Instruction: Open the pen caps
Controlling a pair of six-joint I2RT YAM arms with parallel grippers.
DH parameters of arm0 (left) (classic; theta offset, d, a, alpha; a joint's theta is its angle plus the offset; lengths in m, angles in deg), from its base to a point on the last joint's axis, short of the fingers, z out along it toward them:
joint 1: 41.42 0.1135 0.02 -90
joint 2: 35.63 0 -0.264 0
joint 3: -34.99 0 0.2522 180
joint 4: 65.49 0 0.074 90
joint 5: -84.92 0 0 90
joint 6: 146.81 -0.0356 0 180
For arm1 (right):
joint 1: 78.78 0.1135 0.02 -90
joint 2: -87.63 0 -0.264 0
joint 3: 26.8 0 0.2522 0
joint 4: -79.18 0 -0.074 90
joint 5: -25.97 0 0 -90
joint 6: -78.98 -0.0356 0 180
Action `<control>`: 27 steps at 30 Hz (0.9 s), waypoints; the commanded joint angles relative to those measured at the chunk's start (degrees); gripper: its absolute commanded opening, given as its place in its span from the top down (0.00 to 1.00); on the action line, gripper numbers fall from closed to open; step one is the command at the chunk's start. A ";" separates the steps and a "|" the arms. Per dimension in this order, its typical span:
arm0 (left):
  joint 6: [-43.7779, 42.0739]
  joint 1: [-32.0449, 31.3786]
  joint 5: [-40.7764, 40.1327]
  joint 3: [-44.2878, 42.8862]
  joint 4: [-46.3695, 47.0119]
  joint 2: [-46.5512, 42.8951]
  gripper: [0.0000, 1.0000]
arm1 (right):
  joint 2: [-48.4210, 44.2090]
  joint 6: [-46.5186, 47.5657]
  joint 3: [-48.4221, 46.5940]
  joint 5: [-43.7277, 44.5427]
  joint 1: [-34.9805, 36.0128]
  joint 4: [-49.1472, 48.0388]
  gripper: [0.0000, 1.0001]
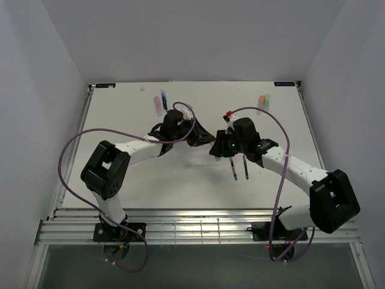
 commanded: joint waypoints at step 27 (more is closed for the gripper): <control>-9.66 2.62 0.07 -16.38 -9.01 12.82 1.00 | -10.82 -3.40 7.62 24.14 12.06 11.95 0.92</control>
